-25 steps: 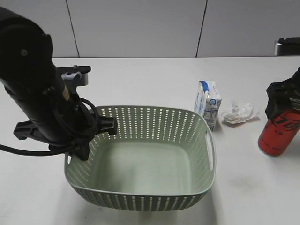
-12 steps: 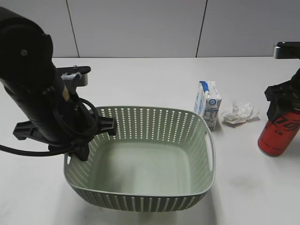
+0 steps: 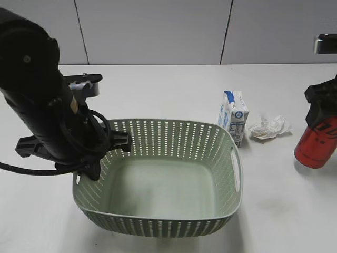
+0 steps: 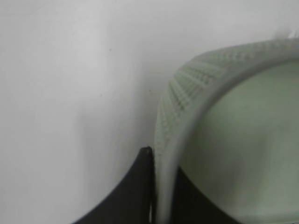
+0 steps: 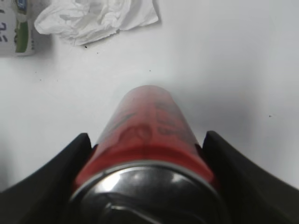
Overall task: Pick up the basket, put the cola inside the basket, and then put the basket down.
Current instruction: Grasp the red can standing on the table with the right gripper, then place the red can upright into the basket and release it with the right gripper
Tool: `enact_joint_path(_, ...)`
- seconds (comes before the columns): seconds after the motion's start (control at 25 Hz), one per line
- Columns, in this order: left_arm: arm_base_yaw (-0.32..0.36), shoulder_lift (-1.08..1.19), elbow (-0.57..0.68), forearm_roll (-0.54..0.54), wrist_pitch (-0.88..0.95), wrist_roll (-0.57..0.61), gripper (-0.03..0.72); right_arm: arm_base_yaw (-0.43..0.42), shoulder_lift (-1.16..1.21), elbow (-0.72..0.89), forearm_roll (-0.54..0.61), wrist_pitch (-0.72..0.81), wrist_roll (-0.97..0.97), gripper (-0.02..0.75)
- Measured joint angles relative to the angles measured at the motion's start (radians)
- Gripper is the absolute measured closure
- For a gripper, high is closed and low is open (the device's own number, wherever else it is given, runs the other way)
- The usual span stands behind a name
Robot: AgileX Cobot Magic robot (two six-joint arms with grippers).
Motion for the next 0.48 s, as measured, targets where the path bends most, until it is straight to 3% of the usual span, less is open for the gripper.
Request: enact_joint_path(0.48, 0.0, 0.0, 0.0, 0.064, -0.102, 0.001, 0.688, 0.023, -0.121, -0.208, 0.035, 0.297, -0.068, 0.202)
